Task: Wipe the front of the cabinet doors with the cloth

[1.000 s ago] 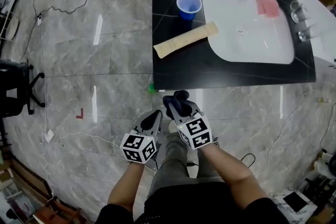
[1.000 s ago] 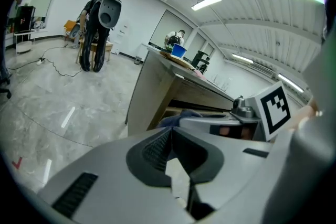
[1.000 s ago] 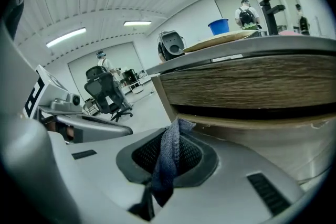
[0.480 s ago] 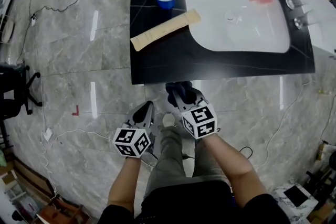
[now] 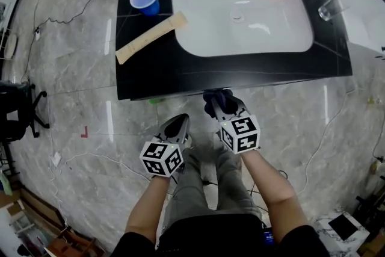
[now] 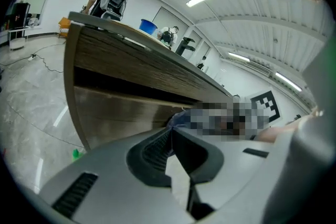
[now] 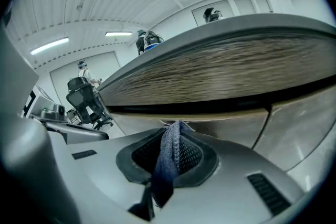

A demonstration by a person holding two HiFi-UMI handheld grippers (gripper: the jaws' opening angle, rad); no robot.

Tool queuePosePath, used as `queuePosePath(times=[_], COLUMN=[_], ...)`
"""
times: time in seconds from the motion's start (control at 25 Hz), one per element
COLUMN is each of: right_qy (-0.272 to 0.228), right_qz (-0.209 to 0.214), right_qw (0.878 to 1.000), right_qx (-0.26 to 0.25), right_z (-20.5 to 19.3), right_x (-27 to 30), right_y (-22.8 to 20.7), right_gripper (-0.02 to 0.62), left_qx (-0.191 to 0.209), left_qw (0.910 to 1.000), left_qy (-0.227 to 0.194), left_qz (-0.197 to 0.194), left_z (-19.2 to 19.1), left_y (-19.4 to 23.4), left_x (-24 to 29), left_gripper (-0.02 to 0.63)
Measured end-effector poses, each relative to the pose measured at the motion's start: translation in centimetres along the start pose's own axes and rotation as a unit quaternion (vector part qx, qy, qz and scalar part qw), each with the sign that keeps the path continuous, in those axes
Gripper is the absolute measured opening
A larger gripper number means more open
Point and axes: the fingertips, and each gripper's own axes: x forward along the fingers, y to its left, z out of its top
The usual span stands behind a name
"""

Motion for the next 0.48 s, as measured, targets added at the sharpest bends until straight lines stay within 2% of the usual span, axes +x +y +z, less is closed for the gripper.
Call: queuePosePath(times=[0.28,0.48], right_qy=[-0.002,-0.005], right_qz=[-0.027,-0.034], right_qw=[1.0,0.999], right_qx=[0.007,0.013], right_z=[-0.4,-0.9], right_x=[-3.3,-5.3], right_y=[-7.3,-10.4], right_gripper=[0.051,0.051], left_qx=[0.011,0.019], left_qw=[0.9996,0.9994], left_qy=[0.013,0.012], left_qz=[-0.021,-0.025], left_z=[-1.6,-2.3], left_y=[-5.8,-8.6], left_x=[4.3,6.2], left_gripper=[0.014,0.014])
